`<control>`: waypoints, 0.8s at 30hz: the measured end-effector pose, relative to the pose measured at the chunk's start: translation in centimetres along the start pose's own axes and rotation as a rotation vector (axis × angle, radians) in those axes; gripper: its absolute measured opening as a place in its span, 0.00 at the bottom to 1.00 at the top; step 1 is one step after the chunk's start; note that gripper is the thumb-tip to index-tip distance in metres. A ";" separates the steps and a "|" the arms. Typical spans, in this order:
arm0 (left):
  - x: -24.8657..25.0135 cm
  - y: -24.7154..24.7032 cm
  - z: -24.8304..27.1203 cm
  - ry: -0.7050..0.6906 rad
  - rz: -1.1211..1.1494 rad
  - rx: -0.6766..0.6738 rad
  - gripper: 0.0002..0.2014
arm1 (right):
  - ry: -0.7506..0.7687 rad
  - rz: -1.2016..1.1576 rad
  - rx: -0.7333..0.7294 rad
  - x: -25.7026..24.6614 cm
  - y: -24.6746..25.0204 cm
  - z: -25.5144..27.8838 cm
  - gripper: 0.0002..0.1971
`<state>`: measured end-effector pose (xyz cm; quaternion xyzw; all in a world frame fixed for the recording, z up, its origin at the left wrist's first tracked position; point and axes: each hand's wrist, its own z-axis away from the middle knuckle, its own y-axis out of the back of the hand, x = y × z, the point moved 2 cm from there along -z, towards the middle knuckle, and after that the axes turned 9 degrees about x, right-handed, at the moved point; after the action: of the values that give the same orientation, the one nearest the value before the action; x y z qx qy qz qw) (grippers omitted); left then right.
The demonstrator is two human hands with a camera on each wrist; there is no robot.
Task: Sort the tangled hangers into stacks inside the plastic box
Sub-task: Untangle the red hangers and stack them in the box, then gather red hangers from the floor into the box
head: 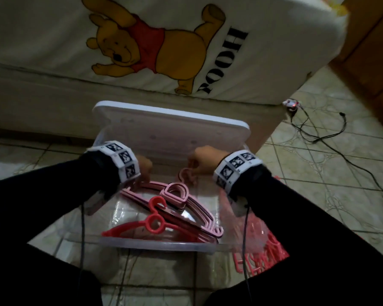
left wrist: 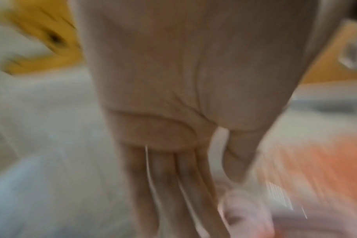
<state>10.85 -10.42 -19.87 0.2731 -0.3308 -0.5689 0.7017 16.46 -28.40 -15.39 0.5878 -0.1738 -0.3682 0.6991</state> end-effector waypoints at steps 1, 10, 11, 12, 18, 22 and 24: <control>1.2 1.8 1.0 -0.039 -0.044 0.052 0.12 | -0.050 -0.018 0.050 1.0 2.0 1.1 0.12; 16.4 8.5 5.7 -0.366 0.137 0.575 0.15 | -0.548 -0.317 0.449 13.3 9.6 17.8 0.14; 18.4 8.3 5.6 -0.397 0.144 0.590 0.16 | -0.611 -0.335 0.474 14.6 9.2 19.9 0.15; 20.3 7.9 5.3 -0.425 0.150 0.595 0.16 | -0.676 -0.347 0.492 15.8 8.6 21.9 0.16; 30.4 4.2 1.5 -0.454 0.190 0.481 0.22 | -1.063 -0.503 0.549 21.4 1.1 31.5 0.28; 35.2 1.4 -2.0 -0.392 0.184 0.367 0.27 | -1.265 -0.589 0.487 23.9 -5.2 35.1 0.35; 36.9 -0.2 -3.7 -0.355 0.155 0.347 0.28 | -1.336 -0.610 0.444 24.7 -8.5 36.3 0.37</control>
<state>18.52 -46.61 -16.64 0.2592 -0.5611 -0.4872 0.6169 5.79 -71.73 -19.14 0.3892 -0.4595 -0.7781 0.1788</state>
